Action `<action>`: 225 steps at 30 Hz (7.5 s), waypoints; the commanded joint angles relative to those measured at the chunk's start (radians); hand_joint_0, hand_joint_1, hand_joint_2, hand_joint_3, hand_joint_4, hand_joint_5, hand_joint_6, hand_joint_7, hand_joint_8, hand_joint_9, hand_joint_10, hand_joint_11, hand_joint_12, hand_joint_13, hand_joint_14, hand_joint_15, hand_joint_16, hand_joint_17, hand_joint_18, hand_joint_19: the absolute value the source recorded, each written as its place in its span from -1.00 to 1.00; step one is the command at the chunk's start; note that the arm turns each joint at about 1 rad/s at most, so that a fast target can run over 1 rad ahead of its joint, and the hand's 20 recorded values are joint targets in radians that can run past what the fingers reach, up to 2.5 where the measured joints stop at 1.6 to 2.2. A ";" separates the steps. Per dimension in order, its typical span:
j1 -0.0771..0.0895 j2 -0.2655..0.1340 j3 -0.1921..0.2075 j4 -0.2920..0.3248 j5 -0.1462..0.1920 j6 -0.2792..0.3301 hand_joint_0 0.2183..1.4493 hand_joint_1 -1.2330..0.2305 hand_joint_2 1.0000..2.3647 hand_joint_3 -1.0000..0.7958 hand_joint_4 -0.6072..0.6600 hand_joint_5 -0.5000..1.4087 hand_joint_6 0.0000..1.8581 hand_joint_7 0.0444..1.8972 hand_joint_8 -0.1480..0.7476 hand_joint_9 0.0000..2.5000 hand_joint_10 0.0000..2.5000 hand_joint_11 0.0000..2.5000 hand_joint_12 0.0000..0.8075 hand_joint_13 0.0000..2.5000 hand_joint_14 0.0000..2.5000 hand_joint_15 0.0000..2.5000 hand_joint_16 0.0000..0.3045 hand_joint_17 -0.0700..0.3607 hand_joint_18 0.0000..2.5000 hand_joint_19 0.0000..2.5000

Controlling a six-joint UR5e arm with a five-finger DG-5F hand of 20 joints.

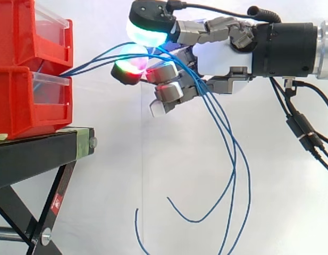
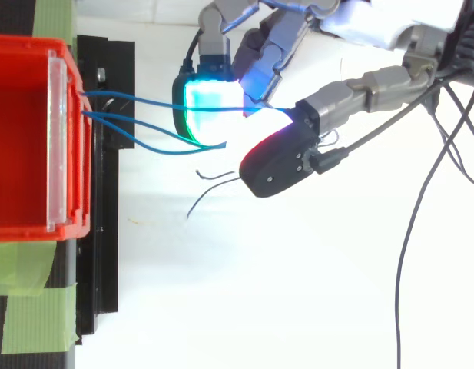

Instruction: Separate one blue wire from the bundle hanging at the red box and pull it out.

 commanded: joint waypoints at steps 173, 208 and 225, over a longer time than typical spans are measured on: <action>0.020 0.000 0.000 -0.070 0.014 0.153 -0.38 -0.45 -0.98 0.14 -0.11 -0.57 -0.06 0.15 0.24 -0.10 -0.98 -0.40 0.28 0.10 -0.98 -0.21 -0.61 -0.06 -0.27 -0.66; 0.020 0.000 0.000 -0.070 0.014 0.184 -0.39 -0.49 -0.96 -0.01 0.11 -0.61 -0.05 0.16 0.13 -0.06 -0.98 -0.13 0.09 0.05 -0.98 -0.04 -0.66 -0.14 -0.41 -0.61; 0.020 0.000 0.000 -0.068 0.012 0.184 -0.39 -0.51 -0.96 -0.01 0.14 -0.65 -0.03 0.11 0.15 -0.09 -0.98 -0.12 0.08 0.03 -0.98 -0.06 -0.65 -0.12 -0.42 -0.61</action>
